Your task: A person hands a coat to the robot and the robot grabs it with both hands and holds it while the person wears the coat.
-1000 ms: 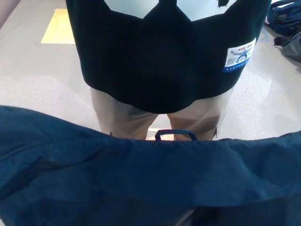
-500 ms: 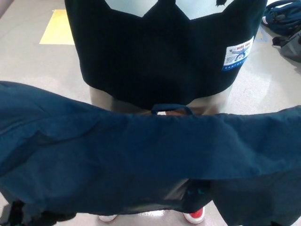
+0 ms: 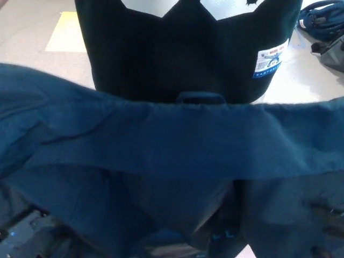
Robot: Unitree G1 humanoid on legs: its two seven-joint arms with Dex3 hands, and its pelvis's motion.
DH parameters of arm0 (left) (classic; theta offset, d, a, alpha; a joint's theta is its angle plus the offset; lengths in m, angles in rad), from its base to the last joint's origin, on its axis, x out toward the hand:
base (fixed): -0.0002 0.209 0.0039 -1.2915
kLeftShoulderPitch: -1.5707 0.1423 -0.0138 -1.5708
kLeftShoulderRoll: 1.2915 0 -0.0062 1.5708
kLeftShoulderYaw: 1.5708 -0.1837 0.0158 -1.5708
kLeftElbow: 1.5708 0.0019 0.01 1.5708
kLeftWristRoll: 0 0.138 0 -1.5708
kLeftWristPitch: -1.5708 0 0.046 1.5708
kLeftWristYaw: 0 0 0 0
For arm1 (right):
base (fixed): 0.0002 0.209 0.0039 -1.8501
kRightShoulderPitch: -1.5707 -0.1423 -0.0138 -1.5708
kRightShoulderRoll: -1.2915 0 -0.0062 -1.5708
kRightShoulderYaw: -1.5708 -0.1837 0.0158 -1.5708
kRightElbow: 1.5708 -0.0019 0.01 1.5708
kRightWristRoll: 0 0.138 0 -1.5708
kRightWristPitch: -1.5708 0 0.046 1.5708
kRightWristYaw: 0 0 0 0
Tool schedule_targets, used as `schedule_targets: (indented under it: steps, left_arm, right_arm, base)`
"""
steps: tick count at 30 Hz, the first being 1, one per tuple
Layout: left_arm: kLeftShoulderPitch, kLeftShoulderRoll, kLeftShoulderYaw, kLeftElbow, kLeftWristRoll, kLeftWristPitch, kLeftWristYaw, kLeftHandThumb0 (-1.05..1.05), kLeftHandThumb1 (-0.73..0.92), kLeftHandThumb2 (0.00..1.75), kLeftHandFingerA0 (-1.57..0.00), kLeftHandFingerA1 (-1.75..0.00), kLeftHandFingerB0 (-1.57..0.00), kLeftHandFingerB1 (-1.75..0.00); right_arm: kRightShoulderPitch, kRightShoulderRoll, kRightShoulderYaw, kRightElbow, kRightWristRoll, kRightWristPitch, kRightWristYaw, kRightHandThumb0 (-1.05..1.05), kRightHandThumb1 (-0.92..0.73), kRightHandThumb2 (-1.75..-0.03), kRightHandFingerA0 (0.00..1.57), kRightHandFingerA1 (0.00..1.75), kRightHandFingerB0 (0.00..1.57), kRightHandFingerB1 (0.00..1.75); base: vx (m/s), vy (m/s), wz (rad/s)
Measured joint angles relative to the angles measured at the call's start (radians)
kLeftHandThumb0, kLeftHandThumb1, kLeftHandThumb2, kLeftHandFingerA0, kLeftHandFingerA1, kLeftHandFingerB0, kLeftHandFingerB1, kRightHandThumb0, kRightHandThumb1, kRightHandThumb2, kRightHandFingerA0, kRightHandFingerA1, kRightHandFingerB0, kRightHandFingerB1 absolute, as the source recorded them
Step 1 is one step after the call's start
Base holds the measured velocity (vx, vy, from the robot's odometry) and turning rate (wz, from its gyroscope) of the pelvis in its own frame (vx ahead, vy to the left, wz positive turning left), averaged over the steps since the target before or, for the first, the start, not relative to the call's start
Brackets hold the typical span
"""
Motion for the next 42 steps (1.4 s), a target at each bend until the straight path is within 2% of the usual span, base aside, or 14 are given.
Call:
schedule_targets:
  steps: [1,3,24,25,26,29,30,31,33,36,37,40,41,42]
  left_arm:
    - [0.004,0.000,0.013,-0.018,0.000,-0.008,0.000,-0.27,0.66,0.59,-0.58,-0.53,-0.46,-0.45]
    - [0.010,0.001,0.047,-0.065,-0.003,-0.034,-0.001,-0.45,0.83,0.64,-0.61,-0.56,-0.42,-0.49]
    - [-0.054,0.308,0.194,-0.406,-0.296,-0.326,-0.113,-0.59,0.82,0.65,-0.65,-0.60,-0.31,-0.50]
    - [-0.058,0.311,0.198,-0.410,-0.318,-0.344,-0.125,-0.39,0.77,0.64,-0.01,-0.37,-0.06,-0.49]
    - [-0.074,0.317,0.195,-0.403,-0.323,-0.354,-0.131,-1.03,0.78,0.68,-0.39,-0.34,-0.48,-0.43]
    - [-0.127,0.274,0.210,-0.395,-0.304,-0.361,-0.142,-0.91,0.51,0.87,-0.24,-0.41,-0.32,-0.41]
    - [-0.122,0.213,0.230,-0.414,-0.284,-0.339,-0.148,-0.89,0.48,0.83,-0.20,-0.38,-0.25,-0.39]
    - [-0.118,0.187,0.241,-0.423,-0.272,-0.322,-0.156,-0.82,0.58,0.59,-0.16,-0.29,-0.19,-0.31]
    - [-0.107,0.178,0.261,-0.437,-0.267,-0.297,-0.175,-0.79,0.56,0.58,-0.08,-0.26,-0.14,-0.30]
    - [-0.104,0.208,0.293,-0.449,-0.267,-0.254,-0.217,-0.81,0.51,0.89,-0.04,-0.21,0.00,-0.17]
    - [-0.105,0.213,0.296,-0.450,-0.267,-0.247,-0.223,-0.77,0.55,0.60,-0.07,-0.28,-0.05,-0.22]
    - [-0.143,0.260,0.306,-0.446,-0.260,-0.191,-0.274,-0.80,0.62,0.60,-0.03,-0.28,0.00,-0.23]
    - [-0.157,0.273,0.306,-0.442,-0.258,-0.178,-0.287,-0.78,0.50,0.89,-0.04,-0.27,-0.02,-0.19]
    - [-0.172,0.285,0.305,-0.437,-0.256,-0.166,-0.298,-0.83,0.65,0.61,-0.01,-0.26,0.00,-0.18]
  right_arm:
    - [0.002,0.000,-0.008,-0.015,-0.002,-0.006,-0.001,-0.47,-0.60,-0.58,0.68,0.52,0.29,0.33]
    - [0.007,0.000,-0.029,-0.053,-0.004,-0.023,-0.004,-0.49,-0.58,-0.57,0.70,0.52,0.30,0.33]
    - [0.049,0.064,-0.231,-0.335,0.002,-0.271,-0.006,-0.53,-0.56,-0.57,0.72,0.53,0.29,0.34]
    - [0.046,0.070,-0.239,-0.340,0.003,-0.288,-0.004,-0.60,-0.64,-0.59,0.57,0.45,0.13,0.27]
    - [0.043,0.069,-0.250,-0.350,0.007,-0.289,0.002,-0.62,-0.56,-0.84,0.46,0.54,0.06,0.31]
    - [0.026,0.039,-0.299,-0.403,0.027,-0.272,0.035,-0.64,-0.54,-0.86,0.44,0.56,0.01,0.22]
    - [0.019,0.021,-0.322,-0.425,0.038,-0.256,0.057,-0.59,-0.66,-0.60,0.49,0.44,0.00,0.19]
    - [0.013,0.004,-0.339,-0.439,0.047,-0.241,0.077,-0.70,-0.58,-0.87,0.43,0.55,0.00,0.10]
    - [0.001,-0.023,-0.357,-0.458,0.058,-0.216,0.106,-0.71,-0.59,-0.87,0.41,0.55,0.00,0.07]
    - [-0.028,-0.070,-0.383,-0.482,0.071,-0.167,0.159,-0.61,-0.67,-0.60,0.32,0.35,0.00,0.16]
    - [-0.032,-0.077,-0.385,-0.485,0.073,-0.160,0.166,-0.59,-0.64,-0.60,0.26,0.35,0.06,0.19]
    - [-0.085,-0.132,-0.399,-0.493,0.078,-0.105,0.226,-0.65,-0.70,-0.60,0.21,0.33,0.00,0.21]
    - [-0.100,-0.144,-0.401,-0.493,0.078,-0.091,0.241,-0.67,-0.70,-0.62,0.19,0.34,0.00,0.16]
    - [-0.114,-0.154,-0.401,-0.493,0.078,-0.078,0.255,-0.70,-0.64,-0.71,0.13,0.38,0.00,0.02]
  base:
    - [0.00,0.000,0.00]
    - [0.00,0.000,0.00]
    - [0.00,0.000,0.00]
    - [0.00,0.000,0.00]
    - [0.00,0.000,0.00]
    - [0.01,0.003,-0.06]
    - [0.00,0.000,0.00]
    - [0.00,0.000,0.00]
    - [0.00,0.000,0.00]
    - [0.00,0.000,0.00]
    - [0.00,0.000,0.00]
    - [0.00,0.000,0.00]
    - [0.00,0.000,0.00]
    - [0.00,0.000,0.00]
